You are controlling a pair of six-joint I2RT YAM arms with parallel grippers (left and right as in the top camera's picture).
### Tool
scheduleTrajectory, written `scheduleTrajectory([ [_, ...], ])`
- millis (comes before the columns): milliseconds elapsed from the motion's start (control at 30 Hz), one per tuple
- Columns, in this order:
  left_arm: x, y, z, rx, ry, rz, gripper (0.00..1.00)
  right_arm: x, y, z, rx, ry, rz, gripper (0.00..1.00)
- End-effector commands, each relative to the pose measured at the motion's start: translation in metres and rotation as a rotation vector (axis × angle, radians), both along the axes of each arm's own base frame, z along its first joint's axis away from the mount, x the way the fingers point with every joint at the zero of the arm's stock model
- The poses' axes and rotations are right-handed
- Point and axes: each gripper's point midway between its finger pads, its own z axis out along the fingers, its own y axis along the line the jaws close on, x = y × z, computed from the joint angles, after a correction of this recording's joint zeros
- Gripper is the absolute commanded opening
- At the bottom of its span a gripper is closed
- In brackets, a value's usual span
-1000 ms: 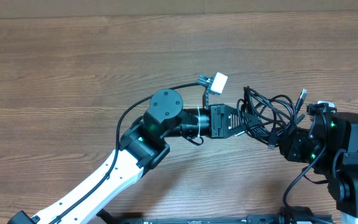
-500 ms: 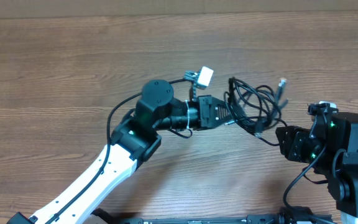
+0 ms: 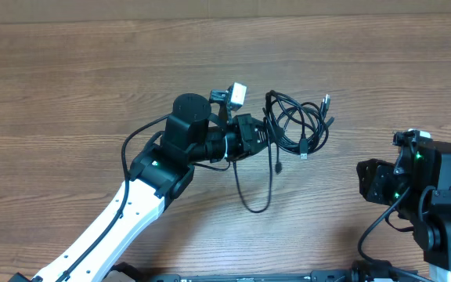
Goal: Untangle cables
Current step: 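Open the right gripper, withdraw it, and lower the bundle with the left gripper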
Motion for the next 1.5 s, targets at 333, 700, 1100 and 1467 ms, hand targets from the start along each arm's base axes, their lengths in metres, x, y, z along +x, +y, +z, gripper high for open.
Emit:
scheduleTrajectory([
  [333, 0.022, 0.031, -0.03, 0.231, -0.05, 0.187, 0.04, 0.001, 0.027, 0.005, 0.131, -0.02, 0.093, 0.84],
  [700, 0.021, 0.083, -0.092, 0.631, -0.057, 0.308, 0.04, 0.007, 0.049, 0.018, 0.233, -0.072, 0.178, 1.0],
  [1100, 0.022, 0.12, -0.059, 1.029, -0.349, 0.223, 0.04, 0.009, 0.055, 0.023, 0.265, -0.094, 0.207, 1.0],
  [1467, 0.02, 0.11, -0.046, 1.232, -0.667, -0.003, 0.07, 0.01, 0.062, 0.023, 0.298, -0.081, 0.229, 1.0],
])
